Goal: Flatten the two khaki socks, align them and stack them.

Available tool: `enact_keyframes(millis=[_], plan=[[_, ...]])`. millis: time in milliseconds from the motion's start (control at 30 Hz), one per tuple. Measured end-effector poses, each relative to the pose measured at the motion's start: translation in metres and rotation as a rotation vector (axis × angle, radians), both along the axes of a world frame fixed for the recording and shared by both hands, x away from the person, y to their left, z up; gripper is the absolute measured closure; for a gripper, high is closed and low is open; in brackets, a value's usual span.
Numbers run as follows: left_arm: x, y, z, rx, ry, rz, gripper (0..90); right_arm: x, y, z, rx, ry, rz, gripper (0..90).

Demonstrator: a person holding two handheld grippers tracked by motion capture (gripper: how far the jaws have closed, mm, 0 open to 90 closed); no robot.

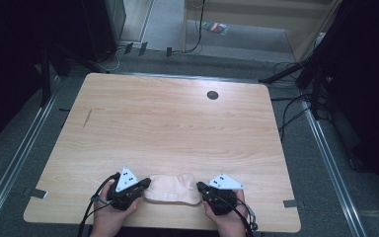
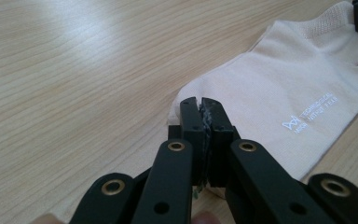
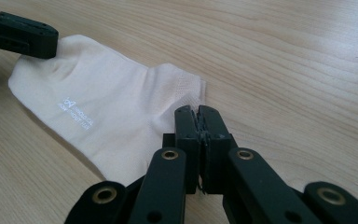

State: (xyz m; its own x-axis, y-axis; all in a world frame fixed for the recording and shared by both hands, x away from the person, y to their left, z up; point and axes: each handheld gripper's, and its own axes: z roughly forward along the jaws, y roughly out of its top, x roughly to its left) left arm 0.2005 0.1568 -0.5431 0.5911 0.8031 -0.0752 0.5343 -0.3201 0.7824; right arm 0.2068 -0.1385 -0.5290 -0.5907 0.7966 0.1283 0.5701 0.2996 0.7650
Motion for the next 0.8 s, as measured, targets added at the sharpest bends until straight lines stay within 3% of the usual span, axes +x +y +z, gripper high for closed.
enact_keyframes(millis=[233, 267, 333, 367, 400, 433, 467, 500, 533, 567, 733, 800], plan=[[-0.002, -0.001, 0.000, 0.004, -0.003, -0.002, 89.3, 0.000, 0.001, -0.001, -0.005, 0.000, 0.004, 87.1], [-0.002, -0.001, 0.000, 0.003, -0.007, 0.000, 88.8, 0.000, 0.001, -0.001, 0.003, -0.003, 0.007, 84.5], [-0.002, -0.001, 0.000, -0.002, -0.008, 0.002, 80.3, 0.000, 0.000, -0.001, 0.025, -0.008, 0.002, 66.9], [-0.001, -0.001, 0.000, -0.011, -0.003, 0.002, 80.3, 0.000, 0.000, -0.001, 0.025, -0.008, 0.002, 66.9], [-0.001, 0.000, 0.000, -0.021, 0.001, 0.009, 68.0, 0.001, 0.000, -0.001, 0.037, -0.006, 0.000, 52.2], [-0.001, 0.000, 0.000, -0.033, -0.003, 0.018, 68.0, 0.001, 0.000, -0.001, 0.037, -0.006, 0.000, 52.2], [0.001, 0.003, 0.002, -0.076, -0.002, 0.031, 57.5, 0.002, -0.001, -0.001, 0.050, -0.009, -0.012, 42.4], [0.001, 0.003, 0.002, -0.076, -0.002, 0.031, 51.8, 0.002, -0.001, -0.001, 0.050, -0.009, -0.012, 42.4], [0.002, 0.005, 0.003, -0.109, -0.003, 0.042, 51.8, 0.004, -0.002, -0.001, 0.068, -0.008, -0.009, 37.7], [0.003, 0.006, 0.004, -0.119, 0.001, 0.054, 37.0, 0.005, -0.005, 0.000, 0.096, 0.007, -0.021, 28.3], [0.008, 0.018, 0.008, -0.172, 0.014, 0.103, 15.8, 0.007, -0.011, 0.006, 0.123, -0.012, -0.042, 12.5], [0.009, 0.022, 0.008, -0.183, 0.010, 0.080, 11.9, 0.009, -0.015, 0.008, 0.138, -0.026, -0.055, 12.5]])
